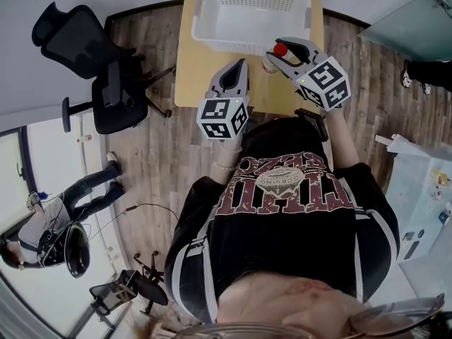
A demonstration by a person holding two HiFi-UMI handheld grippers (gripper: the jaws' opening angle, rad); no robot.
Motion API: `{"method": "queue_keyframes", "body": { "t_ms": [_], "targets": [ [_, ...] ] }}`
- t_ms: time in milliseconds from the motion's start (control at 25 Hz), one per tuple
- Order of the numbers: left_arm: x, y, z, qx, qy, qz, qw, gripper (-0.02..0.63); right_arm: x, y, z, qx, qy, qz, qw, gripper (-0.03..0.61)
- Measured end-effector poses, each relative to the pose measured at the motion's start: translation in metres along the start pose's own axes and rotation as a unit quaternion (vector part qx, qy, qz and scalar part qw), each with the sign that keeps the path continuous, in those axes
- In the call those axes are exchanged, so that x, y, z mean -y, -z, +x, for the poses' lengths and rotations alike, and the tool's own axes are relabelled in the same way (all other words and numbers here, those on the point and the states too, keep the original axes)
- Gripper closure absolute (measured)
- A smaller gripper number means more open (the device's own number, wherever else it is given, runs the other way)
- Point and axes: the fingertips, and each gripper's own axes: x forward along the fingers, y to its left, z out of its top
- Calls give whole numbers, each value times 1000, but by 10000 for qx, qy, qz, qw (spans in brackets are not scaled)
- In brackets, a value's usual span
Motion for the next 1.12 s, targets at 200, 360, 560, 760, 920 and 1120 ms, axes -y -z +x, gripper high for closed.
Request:
{"method": "queue_keyframes", "body": {
  "t_ms": [200, 360, 560, 760, 920, 1120],
  "targets": [
    [-3, 1, -2, -25, -27, 2, 10000, 566, 0, 22, 7, -61, -17, 2, 10000, 408],
    [-3, 2, -2, -40, -29, 0, 10000, 566, 2, 37, 12, -153, 14, 12, 9999, 408],
    [-3, 2, -1, -62, -23, -4, 10000, 566, 6, 52, 16, -249, 72, 0, 9997, 408],
    [-5, 0, -2, -63, -27, -5, 10000, 566, 7, 63, 21, -289, 98, -4, 9995, 408],
    [-5, 1, -1, -68, -34, -3, 10000, 566, 8, 71, 24, -285, 100, 40, 9995, 408],
    [-8, 0, 0, -79, -28, -7, 10000, 566, 7, 82, 29, -323, 80, 53, 9994, 408]
  ]
}}
